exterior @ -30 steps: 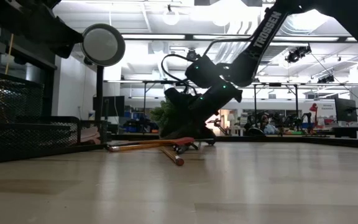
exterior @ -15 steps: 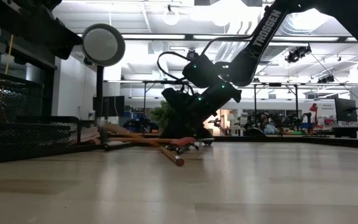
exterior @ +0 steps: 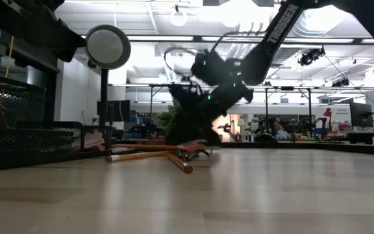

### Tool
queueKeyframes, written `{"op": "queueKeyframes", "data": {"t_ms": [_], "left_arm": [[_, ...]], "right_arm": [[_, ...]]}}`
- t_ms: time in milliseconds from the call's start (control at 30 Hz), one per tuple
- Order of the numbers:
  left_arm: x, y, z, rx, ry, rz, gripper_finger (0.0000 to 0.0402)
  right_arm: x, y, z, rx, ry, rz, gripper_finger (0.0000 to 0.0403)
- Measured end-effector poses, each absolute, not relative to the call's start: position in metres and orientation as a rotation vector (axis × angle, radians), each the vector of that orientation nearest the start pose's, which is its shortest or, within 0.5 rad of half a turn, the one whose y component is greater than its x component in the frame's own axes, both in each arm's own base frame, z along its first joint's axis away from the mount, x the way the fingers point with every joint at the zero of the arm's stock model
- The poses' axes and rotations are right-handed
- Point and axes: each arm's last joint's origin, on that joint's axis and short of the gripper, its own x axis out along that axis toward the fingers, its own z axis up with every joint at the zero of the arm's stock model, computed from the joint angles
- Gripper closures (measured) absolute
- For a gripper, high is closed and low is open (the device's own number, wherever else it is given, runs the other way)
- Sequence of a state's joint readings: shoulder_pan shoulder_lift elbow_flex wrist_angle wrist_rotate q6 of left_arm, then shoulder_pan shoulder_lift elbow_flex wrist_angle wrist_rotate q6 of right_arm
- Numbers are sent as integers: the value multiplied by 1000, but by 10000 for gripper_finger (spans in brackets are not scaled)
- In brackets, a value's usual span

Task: Pick and place office supplies into organizer
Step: Put the black scissors into the desk organizer

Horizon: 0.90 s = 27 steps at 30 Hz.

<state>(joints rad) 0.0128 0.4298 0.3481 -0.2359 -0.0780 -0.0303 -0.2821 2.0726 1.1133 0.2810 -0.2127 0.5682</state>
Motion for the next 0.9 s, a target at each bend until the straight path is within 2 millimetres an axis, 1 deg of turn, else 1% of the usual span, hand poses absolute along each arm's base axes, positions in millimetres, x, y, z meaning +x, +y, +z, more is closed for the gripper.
{"op": "queueKeyframes", "data": {"t_ms": [100, 133, 333, 567, 733, 800, 900], "left_arm": [[121, 4, 223, -20, 315, 95, 401], [121, 4, 223, -20, 315, 95, 401], [121, 4, 223, -20, 315, 96, 401], [121, 4, 223, -23, 314, 97, 401], [121, 4, 223, -23, 314, 99, 401], [121, 4, 223, -23, 314, 99, 401], [121, 4, 223, -23, 314, 99, 401]], "right_arm": [[398, -103, 121, 680, 607, -248, 390], [397, -100, 124, 669, 607, -250, 401], [400, -87, 137, 622, 586, -221, 398], [401, -82, 139, 557, 583, -180, 400], [404, -75, 142, 407, 564, -110, 402], [405, -73, 142, 355, 565, -93, 394], [405, -70, 142, 290, 566, -95, 370]]}}
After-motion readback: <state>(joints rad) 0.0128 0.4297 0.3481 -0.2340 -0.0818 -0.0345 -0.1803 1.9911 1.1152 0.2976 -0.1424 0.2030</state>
